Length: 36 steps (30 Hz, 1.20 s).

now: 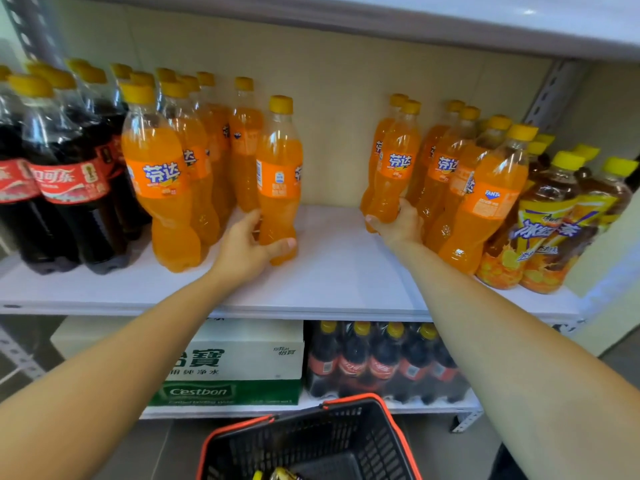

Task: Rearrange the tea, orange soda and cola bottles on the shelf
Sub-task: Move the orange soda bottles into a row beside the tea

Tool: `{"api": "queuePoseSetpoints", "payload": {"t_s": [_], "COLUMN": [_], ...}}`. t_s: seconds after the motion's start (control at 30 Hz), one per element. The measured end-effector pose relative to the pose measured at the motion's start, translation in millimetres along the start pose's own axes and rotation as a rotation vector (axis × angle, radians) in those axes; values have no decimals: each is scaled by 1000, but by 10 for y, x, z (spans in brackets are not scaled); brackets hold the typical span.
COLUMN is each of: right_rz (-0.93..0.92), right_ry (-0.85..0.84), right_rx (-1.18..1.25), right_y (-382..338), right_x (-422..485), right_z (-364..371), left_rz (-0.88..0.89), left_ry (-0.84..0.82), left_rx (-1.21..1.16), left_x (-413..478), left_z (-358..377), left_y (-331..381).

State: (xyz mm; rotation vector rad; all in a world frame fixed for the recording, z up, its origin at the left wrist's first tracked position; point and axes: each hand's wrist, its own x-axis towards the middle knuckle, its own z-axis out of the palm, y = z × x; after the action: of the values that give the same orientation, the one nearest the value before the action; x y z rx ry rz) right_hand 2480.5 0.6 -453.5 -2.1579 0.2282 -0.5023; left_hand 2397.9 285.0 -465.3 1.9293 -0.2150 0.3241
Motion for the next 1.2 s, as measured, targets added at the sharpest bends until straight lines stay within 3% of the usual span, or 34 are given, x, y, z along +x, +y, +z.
{"api": "queuePoseSetpoints", "payload": {"t_s": [0.13,0.33,0.47,0.63,0.77,1.03,1.2], "right_rz": [42,131,161,201,37,-48,-85], "right_ry": [-85,-208,-300,-387,-429,-363,-333], "right_rx": [9,363,515,778,891,922,816], "right_y": [17,45,29,-26,-199,-37,102], "right_x": [-75,-457,-901,-1457,-1568,-1604,-1575], "right_z": [-33,-293,-498,-856,-1193,-1475,-1541], "left_rz": [-6,45,82,120,102,228,237], "left_ry": [-46,10,-54,-146,-172,-87,-99], "left_rx": [-71,-206,-214,-62,152,543,670], "left_x": [-116,-284,-442,-621,-817,-1105,-1216], "left_z": [65,168,242,237,258,352,392], "left_y": [65,231,341,533,619,649,568]}}
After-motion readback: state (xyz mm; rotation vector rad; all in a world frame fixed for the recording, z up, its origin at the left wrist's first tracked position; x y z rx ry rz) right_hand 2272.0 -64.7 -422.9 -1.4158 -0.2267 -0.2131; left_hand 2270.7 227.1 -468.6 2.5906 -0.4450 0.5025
